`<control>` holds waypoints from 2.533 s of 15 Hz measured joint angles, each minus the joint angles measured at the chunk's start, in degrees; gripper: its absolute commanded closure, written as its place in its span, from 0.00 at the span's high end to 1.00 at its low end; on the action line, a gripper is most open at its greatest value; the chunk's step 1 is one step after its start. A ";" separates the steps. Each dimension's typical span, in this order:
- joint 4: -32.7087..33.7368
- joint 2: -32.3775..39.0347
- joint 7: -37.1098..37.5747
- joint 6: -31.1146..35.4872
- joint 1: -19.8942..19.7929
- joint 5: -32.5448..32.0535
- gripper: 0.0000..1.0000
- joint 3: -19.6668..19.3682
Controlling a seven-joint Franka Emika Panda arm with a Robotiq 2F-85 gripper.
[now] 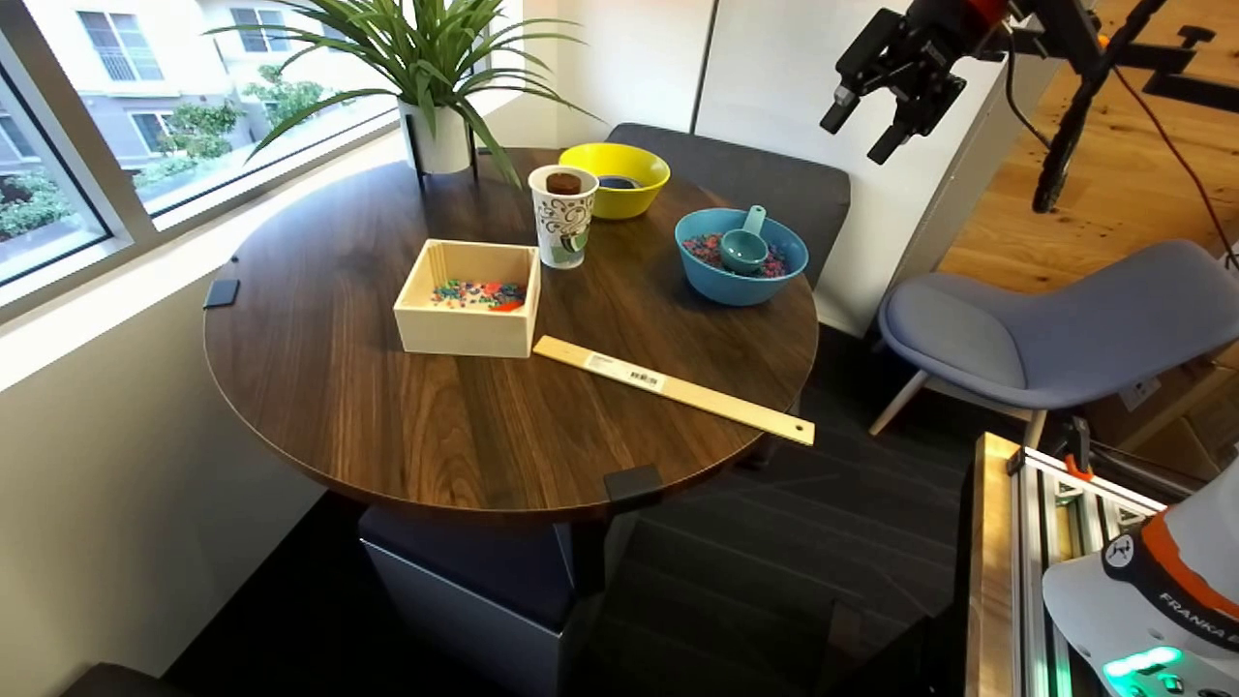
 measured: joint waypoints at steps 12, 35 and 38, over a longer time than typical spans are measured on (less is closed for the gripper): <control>13.02 15.75 -4.62 2.78 -1.11 -2.36 1.00 0.55; 23.35 33.77 9.02 -7.20 -4.62 -3.42 1.00 -1.04; 23.38 33.59 7.01 -8.39 -5.29 0.67 1.00 -1.11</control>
